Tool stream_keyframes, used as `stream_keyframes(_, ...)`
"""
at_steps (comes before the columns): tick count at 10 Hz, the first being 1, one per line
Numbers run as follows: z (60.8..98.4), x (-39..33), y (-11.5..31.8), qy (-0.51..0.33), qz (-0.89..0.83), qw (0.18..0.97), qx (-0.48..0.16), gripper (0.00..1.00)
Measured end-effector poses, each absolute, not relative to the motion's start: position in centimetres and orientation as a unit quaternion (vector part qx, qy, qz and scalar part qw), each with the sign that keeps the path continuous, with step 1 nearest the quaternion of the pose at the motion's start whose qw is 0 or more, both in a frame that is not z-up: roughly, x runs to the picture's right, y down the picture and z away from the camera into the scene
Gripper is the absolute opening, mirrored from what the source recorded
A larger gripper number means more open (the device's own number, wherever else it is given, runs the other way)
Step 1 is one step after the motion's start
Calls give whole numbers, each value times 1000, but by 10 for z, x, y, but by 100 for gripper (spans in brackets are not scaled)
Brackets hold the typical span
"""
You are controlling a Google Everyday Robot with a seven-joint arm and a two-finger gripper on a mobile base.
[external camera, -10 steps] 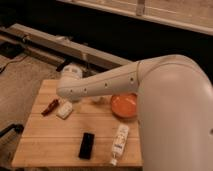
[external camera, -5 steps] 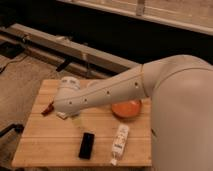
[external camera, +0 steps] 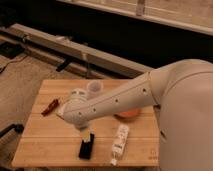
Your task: Place the eraser in the ceramic cup
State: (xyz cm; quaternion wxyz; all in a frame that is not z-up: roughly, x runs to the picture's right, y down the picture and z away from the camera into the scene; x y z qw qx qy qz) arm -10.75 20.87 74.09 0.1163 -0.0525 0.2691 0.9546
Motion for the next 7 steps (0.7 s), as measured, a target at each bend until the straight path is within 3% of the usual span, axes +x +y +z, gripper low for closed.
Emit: stream_keyframes(7,750,-106,217,281,952,113,-49,80)
